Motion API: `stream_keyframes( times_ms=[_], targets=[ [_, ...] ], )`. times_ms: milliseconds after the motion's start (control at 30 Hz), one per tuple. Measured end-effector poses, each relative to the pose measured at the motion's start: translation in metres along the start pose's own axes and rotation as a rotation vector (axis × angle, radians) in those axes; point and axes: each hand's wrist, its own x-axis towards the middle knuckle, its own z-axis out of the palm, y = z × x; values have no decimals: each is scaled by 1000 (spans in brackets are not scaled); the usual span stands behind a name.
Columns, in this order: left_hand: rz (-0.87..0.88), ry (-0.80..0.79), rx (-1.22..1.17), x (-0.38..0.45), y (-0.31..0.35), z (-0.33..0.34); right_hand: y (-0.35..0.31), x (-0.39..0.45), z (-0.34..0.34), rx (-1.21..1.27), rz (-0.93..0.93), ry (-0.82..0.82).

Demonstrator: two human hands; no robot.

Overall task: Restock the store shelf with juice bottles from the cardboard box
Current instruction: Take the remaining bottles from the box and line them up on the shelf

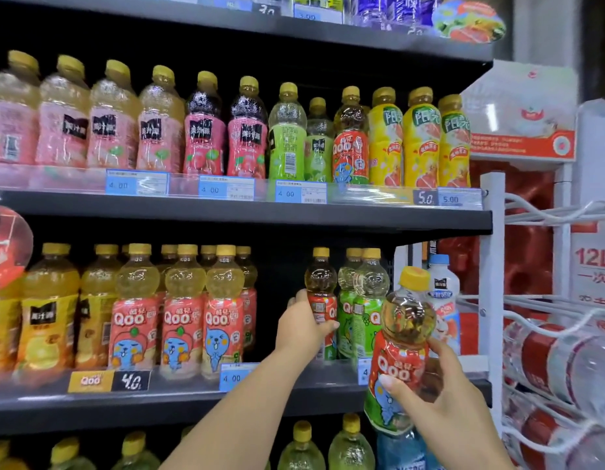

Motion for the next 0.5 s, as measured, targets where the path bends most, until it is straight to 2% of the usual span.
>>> stream_keyframes(
  times_ms=[133,300,500],
  targets=[
    [-71,-36,94,7,-5,2,2,2,2,-16,-23,10],
    [-78,-103,148,4,-4,1,-4,8,9,-3,-98,16],
    [222,-49,284,-39,-12,-40,-19,24,26,-48,-181,29]
  ],
)
